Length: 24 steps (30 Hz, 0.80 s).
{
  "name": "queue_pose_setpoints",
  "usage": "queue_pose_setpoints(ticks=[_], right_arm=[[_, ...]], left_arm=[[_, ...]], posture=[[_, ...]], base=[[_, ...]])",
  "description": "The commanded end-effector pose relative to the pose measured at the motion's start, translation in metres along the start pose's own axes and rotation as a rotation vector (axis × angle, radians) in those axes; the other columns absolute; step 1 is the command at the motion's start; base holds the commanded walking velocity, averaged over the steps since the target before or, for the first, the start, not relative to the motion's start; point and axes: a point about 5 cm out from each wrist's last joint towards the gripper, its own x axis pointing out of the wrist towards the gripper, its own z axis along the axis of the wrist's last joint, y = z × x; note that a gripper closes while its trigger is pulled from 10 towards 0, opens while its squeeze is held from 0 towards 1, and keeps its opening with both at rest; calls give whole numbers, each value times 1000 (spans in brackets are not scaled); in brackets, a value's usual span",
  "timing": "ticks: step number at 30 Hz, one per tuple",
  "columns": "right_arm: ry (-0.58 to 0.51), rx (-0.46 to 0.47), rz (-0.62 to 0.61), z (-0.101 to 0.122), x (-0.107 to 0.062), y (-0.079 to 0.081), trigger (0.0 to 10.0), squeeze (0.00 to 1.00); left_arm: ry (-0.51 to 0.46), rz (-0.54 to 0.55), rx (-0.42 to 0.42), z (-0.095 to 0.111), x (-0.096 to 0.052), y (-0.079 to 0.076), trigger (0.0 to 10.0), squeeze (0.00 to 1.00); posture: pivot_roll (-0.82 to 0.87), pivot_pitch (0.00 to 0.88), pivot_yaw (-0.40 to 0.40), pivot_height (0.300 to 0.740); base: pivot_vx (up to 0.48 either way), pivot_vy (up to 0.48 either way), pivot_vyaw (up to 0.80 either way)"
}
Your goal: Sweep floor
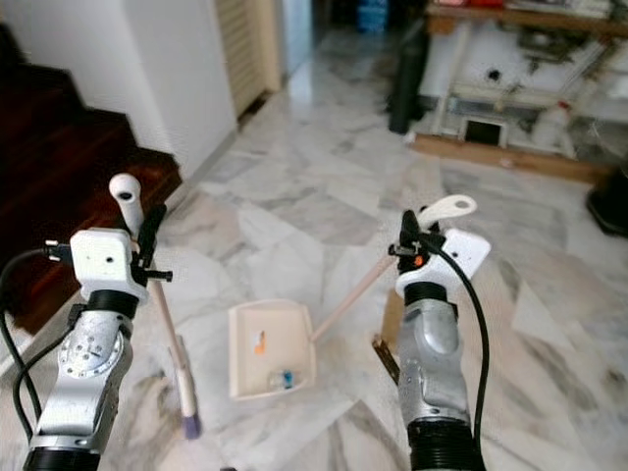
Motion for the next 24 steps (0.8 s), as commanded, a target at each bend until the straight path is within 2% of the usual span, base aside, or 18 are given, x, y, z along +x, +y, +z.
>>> queue_pose_setpoints(ticks=[1, 24], right_arm=[[-80, 19, 25, 18, 5, 5, 10000, 0], [-75, 9, 40, 21, 4, 3, 10000, 0]], left_arm=[[-63, 6, 15, 12, 1, 1, 10000, 0], [-23, 32, 23, 6, -7, 4, 10000, 0]], posture=[[-60, 0, -4, 740], [-55, 5, -16, 740]], base=[[0, 0, 800], [0, 0, 800]])
